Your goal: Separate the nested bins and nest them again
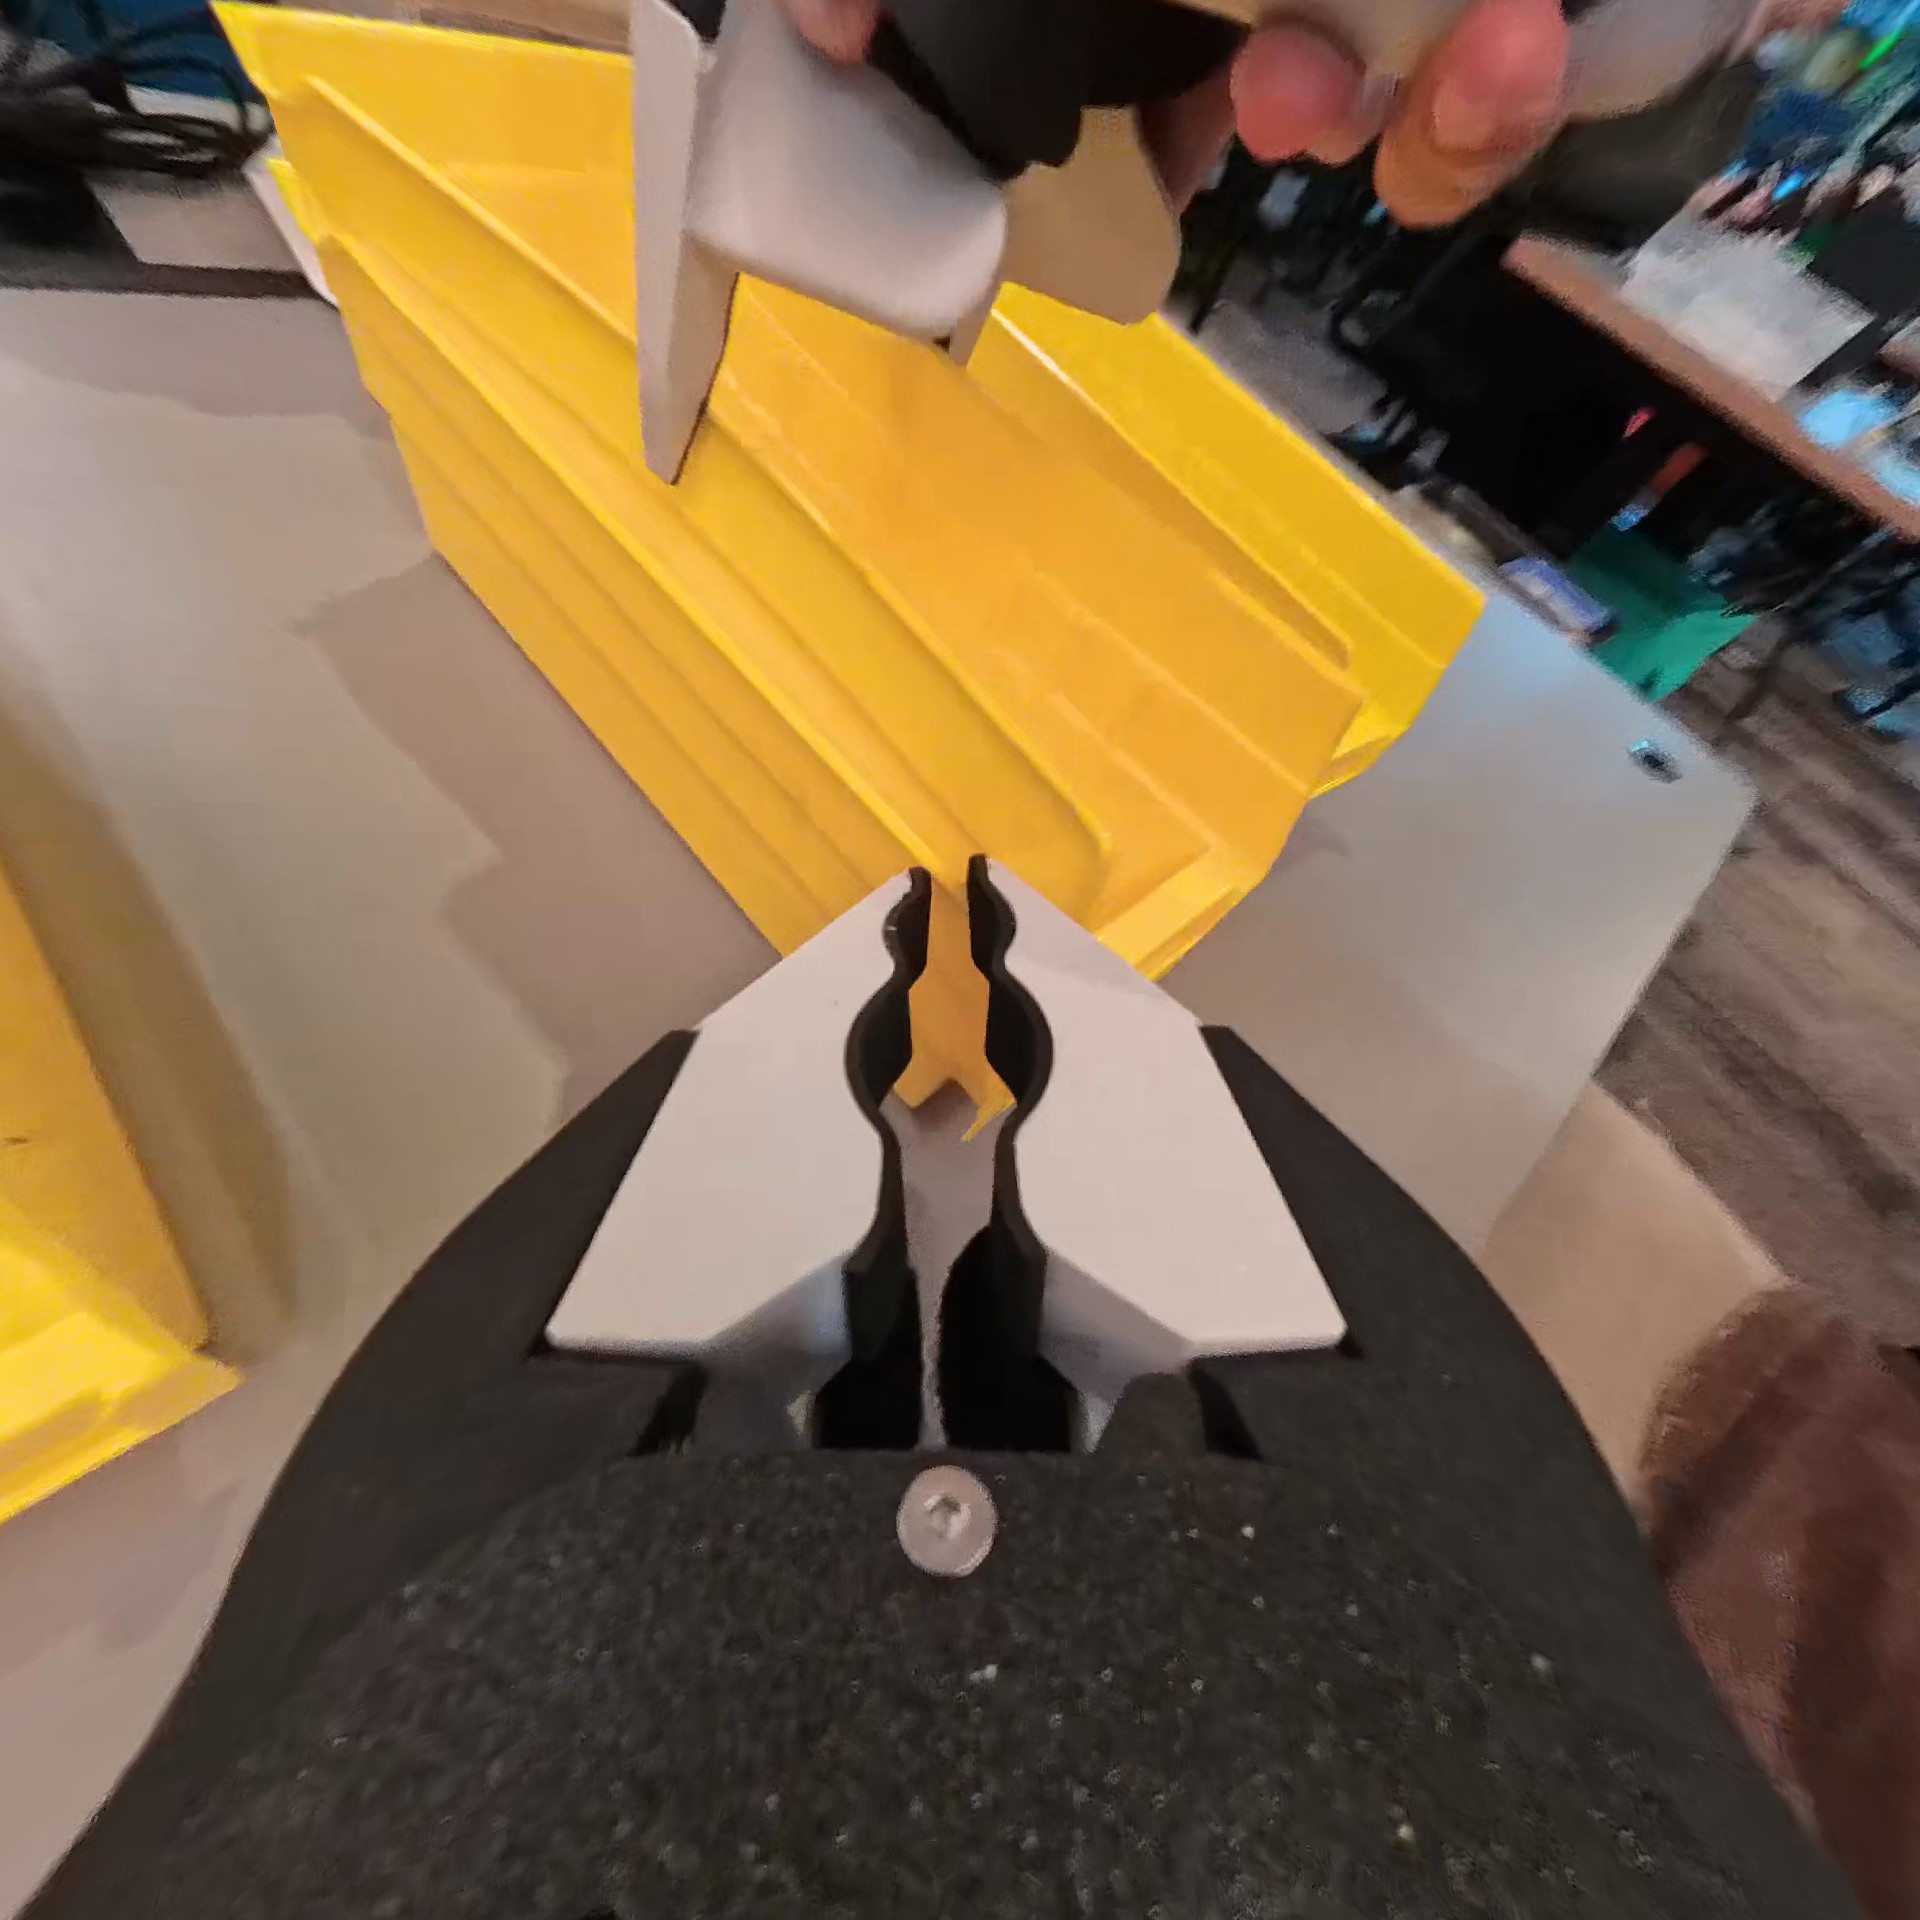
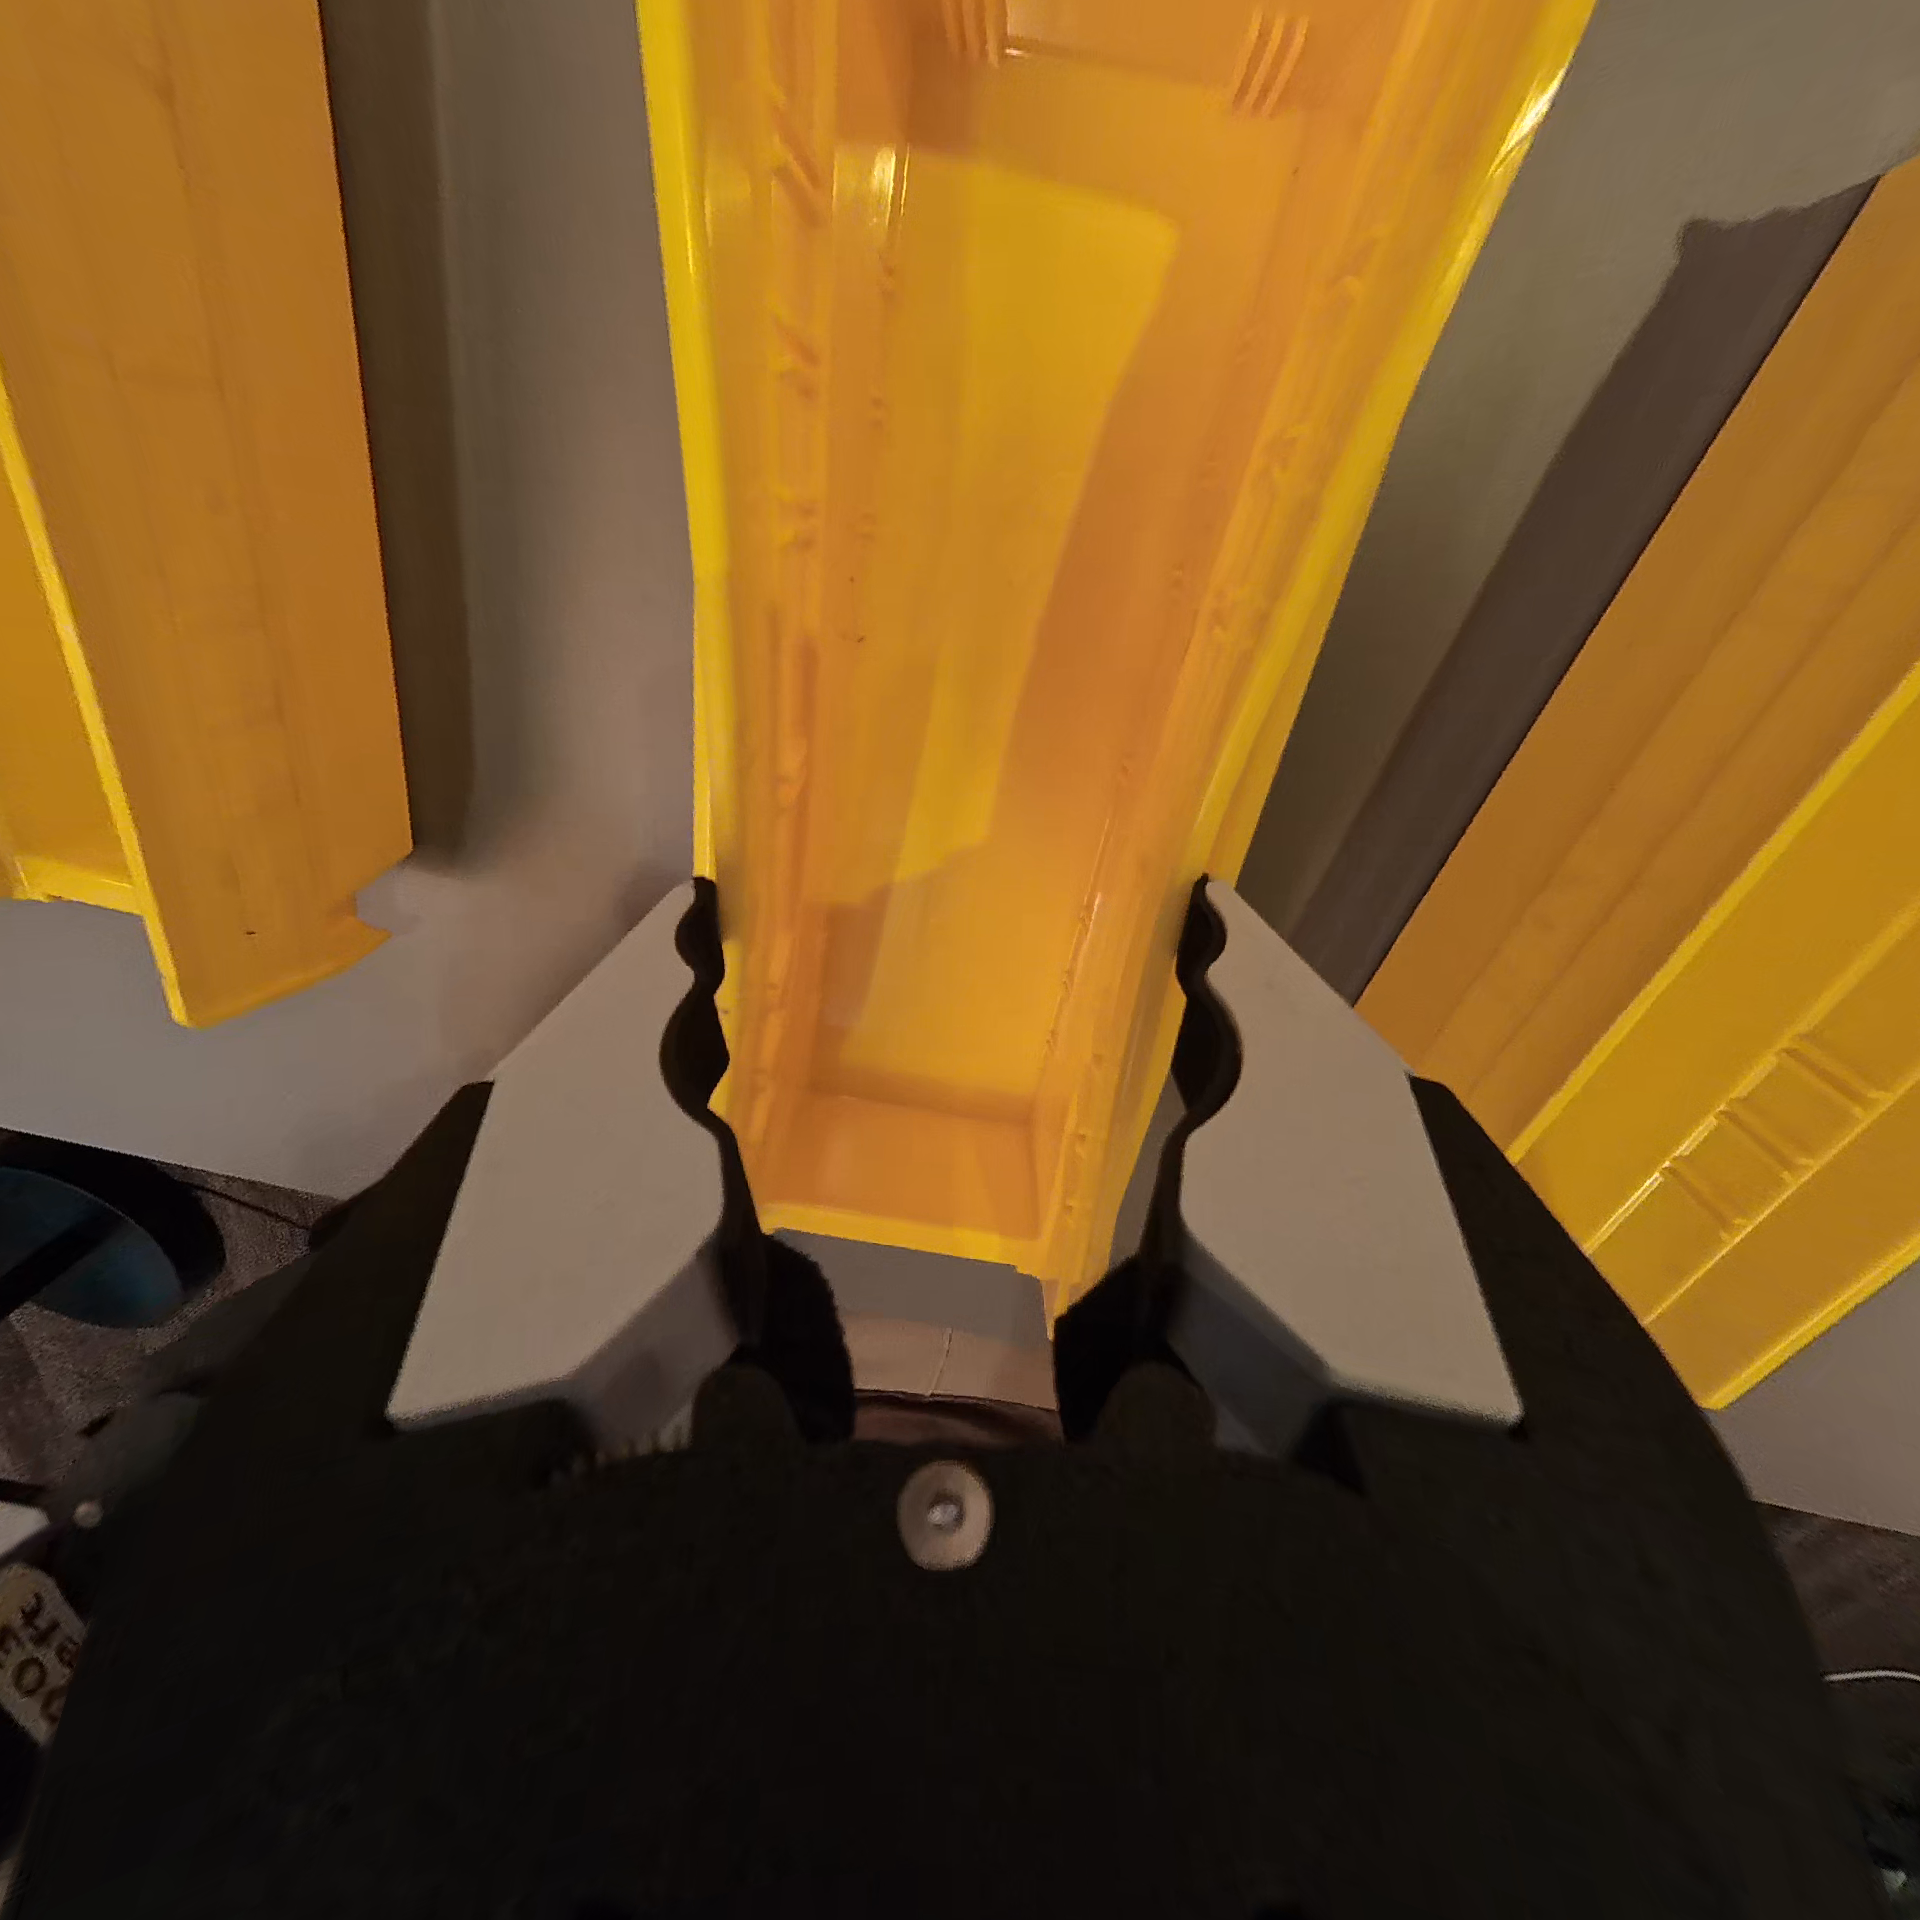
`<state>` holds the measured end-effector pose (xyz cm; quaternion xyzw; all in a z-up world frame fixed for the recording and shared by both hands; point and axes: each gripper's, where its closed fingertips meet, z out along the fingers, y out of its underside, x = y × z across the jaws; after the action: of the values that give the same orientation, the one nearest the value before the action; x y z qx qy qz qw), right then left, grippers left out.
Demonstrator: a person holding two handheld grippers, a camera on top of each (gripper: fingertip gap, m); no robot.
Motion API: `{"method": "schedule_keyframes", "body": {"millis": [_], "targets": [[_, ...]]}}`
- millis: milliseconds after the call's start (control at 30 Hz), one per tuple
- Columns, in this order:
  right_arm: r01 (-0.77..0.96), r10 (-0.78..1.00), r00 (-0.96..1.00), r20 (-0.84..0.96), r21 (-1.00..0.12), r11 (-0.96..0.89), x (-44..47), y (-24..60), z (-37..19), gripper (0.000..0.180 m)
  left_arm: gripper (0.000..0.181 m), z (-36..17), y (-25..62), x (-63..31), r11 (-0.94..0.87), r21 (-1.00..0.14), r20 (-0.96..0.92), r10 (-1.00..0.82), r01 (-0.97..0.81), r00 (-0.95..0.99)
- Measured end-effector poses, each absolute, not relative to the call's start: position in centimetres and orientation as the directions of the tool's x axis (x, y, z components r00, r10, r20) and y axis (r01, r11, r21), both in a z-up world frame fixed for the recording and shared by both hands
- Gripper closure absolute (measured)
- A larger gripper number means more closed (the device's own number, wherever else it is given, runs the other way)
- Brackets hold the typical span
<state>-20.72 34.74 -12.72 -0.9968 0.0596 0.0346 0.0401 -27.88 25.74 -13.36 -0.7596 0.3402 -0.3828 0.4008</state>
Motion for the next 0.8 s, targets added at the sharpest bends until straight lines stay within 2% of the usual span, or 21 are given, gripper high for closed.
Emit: {"method": "schedule_keyframes", "body": {"millis": [67,467,800], "targets": [[-0.122,-0.117,0.991,-0.071,-0.065,-0.990,-20.7,34.6,-12.5,0.092,0.176,-13.4,25.8,-27.9,-0.408,-0.880,0.244,-0.827,-0.243,0.506],[-0.066,-0.064,0.997,-0.049,-0.043,-0.997,-21.1,33.9,-9.2,0.091,0.176,-13.4,26.2,-28.0,-0.481,-0.857,0.340,-0.796,-0.185,0.501],[-0.109,-0.097,0.988,-0.121,-0.101,-0.989,-21.1,32.9,-6.4,0.091,0.178,-12.7,26.8,-29.2,-0.508,-0.852,0.383,-0.769,-0.126,0.512]]}}
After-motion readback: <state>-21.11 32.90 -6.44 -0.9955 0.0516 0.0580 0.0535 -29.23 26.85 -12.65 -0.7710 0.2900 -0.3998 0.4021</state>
